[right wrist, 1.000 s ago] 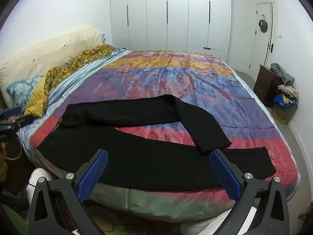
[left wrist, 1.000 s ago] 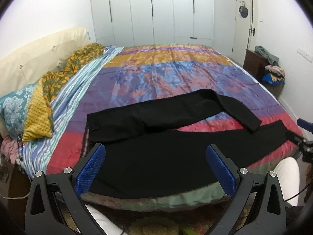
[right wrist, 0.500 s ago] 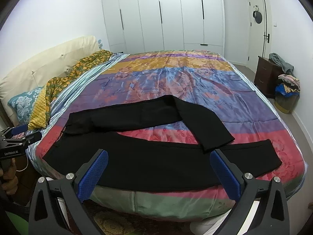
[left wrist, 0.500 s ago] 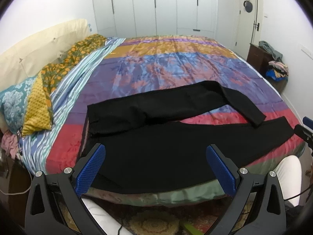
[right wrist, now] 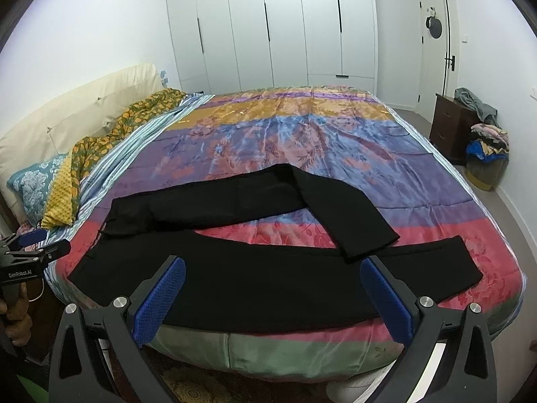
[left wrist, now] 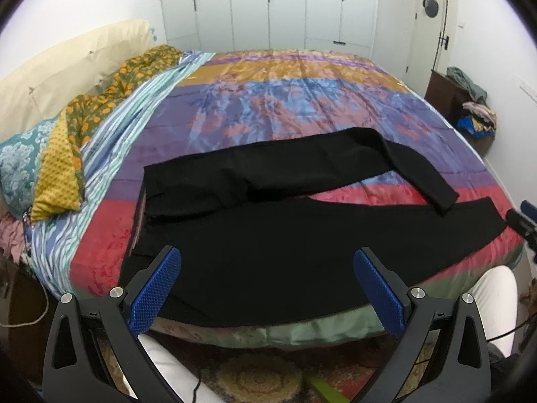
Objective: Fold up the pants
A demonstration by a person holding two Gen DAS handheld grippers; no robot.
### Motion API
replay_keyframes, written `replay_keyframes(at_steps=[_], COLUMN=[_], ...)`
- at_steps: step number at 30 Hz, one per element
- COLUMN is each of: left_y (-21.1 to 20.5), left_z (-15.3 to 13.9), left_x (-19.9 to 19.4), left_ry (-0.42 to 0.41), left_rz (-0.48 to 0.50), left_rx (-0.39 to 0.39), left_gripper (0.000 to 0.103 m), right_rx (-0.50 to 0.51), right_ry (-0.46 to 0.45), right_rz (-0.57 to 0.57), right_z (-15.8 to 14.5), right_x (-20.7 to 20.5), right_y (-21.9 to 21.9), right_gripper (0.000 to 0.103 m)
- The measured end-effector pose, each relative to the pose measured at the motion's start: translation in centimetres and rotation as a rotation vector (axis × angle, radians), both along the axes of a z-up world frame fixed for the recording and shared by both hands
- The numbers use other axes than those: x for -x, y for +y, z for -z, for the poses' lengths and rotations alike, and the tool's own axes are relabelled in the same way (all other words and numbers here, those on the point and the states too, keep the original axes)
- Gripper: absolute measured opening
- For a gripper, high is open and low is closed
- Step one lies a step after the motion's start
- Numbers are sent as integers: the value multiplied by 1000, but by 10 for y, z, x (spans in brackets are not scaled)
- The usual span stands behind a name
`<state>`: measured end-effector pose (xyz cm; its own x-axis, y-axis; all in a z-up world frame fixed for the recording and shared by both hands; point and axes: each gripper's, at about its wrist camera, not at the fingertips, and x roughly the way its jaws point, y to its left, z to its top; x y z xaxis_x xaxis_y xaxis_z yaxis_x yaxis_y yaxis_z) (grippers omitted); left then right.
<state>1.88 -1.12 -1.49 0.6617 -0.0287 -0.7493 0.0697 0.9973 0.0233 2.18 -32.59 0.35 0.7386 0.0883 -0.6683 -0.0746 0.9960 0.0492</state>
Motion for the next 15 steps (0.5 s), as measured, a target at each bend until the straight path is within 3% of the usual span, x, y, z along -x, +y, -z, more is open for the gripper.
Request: replay_keyframes(at_steps=[5,8,13,14,15], left_y=[-6,-6,-5,-5,-5], left_z=[3,10,21,23,25], left_x=[-5,-8,-16,-18,-20], left_ry=[2,27,75,84,91], left_rz=[4,-1,-22,-26,-29], left_rx=[-11,-15,-26,-27,-31], left_gripper=[103,103,103,103,103], right_rx=[88,235,313,346,377], right_ry=[41,100,184,214,237], right_rz=[26,32,-21,-24,-21], right_z=[39,82,142,159,172], right_x=[-34,-75,-139,-155,-167], right_y=[-25,-43,-57,-60,-65], right_gripper=[103,103,102,99,87])
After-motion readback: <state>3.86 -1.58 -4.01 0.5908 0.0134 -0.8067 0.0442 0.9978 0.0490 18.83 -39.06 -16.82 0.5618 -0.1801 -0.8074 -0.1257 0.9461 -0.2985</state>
